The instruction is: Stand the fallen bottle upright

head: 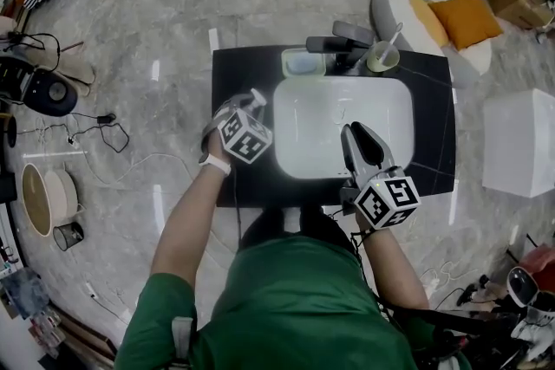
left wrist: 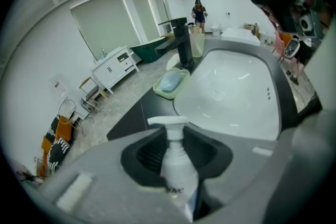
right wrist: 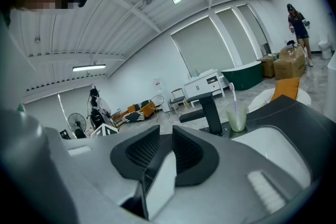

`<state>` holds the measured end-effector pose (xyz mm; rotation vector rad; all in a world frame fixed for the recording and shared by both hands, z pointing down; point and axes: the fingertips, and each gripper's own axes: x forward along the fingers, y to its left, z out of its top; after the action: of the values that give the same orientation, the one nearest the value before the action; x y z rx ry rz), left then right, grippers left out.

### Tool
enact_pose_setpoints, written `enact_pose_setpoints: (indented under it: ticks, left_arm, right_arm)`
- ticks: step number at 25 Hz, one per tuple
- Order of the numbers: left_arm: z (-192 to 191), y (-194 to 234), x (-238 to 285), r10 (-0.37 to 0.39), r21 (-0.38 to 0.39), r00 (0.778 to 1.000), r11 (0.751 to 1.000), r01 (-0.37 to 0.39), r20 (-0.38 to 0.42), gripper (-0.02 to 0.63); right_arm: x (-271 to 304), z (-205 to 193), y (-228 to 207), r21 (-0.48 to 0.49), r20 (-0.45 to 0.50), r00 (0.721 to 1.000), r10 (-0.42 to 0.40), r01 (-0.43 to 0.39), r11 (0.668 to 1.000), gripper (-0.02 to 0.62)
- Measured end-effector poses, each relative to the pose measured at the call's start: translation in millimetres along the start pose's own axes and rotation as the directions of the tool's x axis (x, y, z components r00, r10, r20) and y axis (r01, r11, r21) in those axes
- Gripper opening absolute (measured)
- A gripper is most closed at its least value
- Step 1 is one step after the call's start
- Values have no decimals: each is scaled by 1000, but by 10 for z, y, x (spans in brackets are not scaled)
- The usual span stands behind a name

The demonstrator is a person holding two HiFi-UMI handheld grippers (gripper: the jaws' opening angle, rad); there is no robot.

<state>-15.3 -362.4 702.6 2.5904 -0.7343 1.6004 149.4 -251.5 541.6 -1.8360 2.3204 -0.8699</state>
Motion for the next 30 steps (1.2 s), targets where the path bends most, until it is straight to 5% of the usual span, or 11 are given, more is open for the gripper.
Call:
enact_pose_setpoints:
  ticks: [15, 30]
  left_arm:
    - [-26, 146, -548, 95, -85, 988, 993, -84, 126, 97]
    - [1, 406, -983, 220, -293, 928, 947, -129, 302, 100]
  right_arm:
    - [-25, 75, 489, -50, 15, 998, 67, -66, 997, 74]
    - [-85, 338, 825, -129, 39, 996, 85, -79, 988, 74]
